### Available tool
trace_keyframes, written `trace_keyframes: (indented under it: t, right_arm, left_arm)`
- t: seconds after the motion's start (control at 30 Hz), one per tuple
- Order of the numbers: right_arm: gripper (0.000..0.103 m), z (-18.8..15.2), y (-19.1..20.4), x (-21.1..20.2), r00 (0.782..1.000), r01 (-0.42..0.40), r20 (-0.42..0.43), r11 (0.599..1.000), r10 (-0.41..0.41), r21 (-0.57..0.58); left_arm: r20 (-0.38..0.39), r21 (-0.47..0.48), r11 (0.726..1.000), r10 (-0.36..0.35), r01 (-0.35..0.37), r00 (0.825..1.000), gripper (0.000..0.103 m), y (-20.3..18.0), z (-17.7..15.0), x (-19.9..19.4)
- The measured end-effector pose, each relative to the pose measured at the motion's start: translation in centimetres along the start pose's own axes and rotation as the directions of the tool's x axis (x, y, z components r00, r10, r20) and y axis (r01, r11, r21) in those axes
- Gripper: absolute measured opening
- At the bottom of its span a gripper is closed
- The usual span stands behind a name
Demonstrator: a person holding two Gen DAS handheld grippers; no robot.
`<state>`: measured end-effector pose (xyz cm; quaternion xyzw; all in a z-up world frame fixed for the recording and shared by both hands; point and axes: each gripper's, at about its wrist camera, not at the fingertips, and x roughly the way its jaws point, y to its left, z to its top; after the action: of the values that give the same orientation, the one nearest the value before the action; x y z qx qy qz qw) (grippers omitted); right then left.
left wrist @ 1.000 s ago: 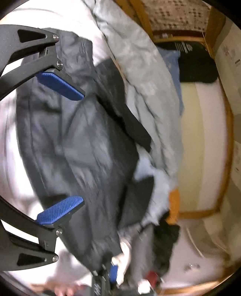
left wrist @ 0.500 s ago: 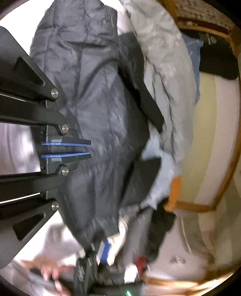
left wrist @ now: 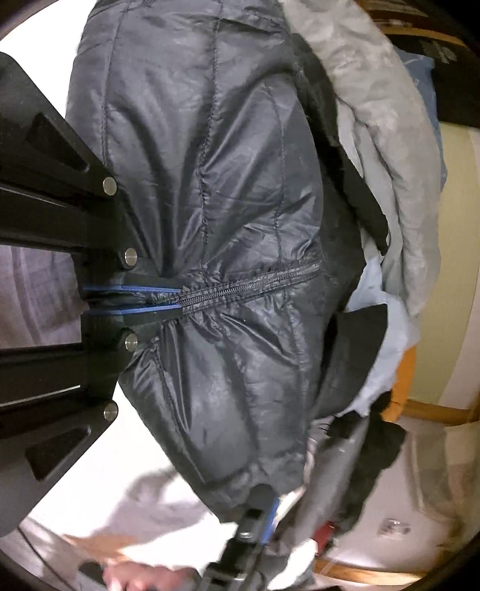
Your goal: Fold large clothes
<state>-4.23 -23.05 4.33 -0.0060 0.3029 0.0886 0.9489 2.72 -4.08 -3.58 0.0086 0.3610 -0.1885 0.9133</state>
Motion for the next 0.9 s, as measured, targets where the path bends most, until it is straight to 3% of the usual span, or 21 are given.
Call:
trace_keyframes:
  t: [0.03,0.07,0.17,0.23,0.37,0.53,0.6,0.73,0.9]
  right_arm:
    - [0.038,0.1,0.2,0.2,1.0,-0.016,-0.011,1.0,0.016,-0.003]
    - [0.025,0.3,0.5,0.6,0.998,-0.057,-0.041,0.998,0.057,-0.004]
    - [0.014,1.0,1.5,1.9,0.982,-0.159,-0.101,0.987,0.162,0.039]
    - [0.014,1.5,2.4,2.8,0.963,-0.221,-0.142,0.973,0.228,0.066]
    - [0.014,3.5,4.8,5.8,0.899,-0.344,-0.243,0.931,0.365,0.123]
    - [0.014,4.2,7.7,9.9,0.854,-0.361,-0.356,0.925,0.38,0.121]
    - [0.014,3.5,8.5,11.8,0.844,-0.334,-0.409,0.936,0.348,0.106]
    - [0.01,2.9,8.1,14.4,0.835,-0.329,-0.408,0.93,0.368,0.165]
    - [0.01,5.1,8.1,16.0,0.871,-0.283,-0.366,0.944,0.327,0.169]
  left_arm:
    - [-0.002,0.013,1.0,0.014,-0.014,1.0,0.006,-0.2,0.0,0.1]
    - [-0.004,0.02,1.0,0.023,-0.023,1.0,0.006,-0.4,0.0,0.2]
    - [-0.006,0.015,1.0,0.018,-0.018,1.0,0.006,-0.2,-0.1,0.2]
    - [-0.001,0.005,1.0,0.013,-0.013,1.0,0.006,-0.3,-0.3,0.2]
    - [0.014,0.004,1.0,0.022,-0.023,1.0,0.006,-0.4,-0.7,-0.1]
    - [0.01,-0.007,1.0,0.014,-0.014,1.0,0.006,-0.1,-0.6,-0.2]
    - [0.006,-0.01,1.0,0.015,-0.015,1.0,0.006,0.0,-0.7,-0.1]
    - [-0.004,-0.025,1.0,0.014,-0.014,1.0,0.006,0.3,-0.7,0.0]
    - [-0.009,-0.014,1.0,0.028,-0.028,1.0,0.006,0.1,-0.6,0.2]
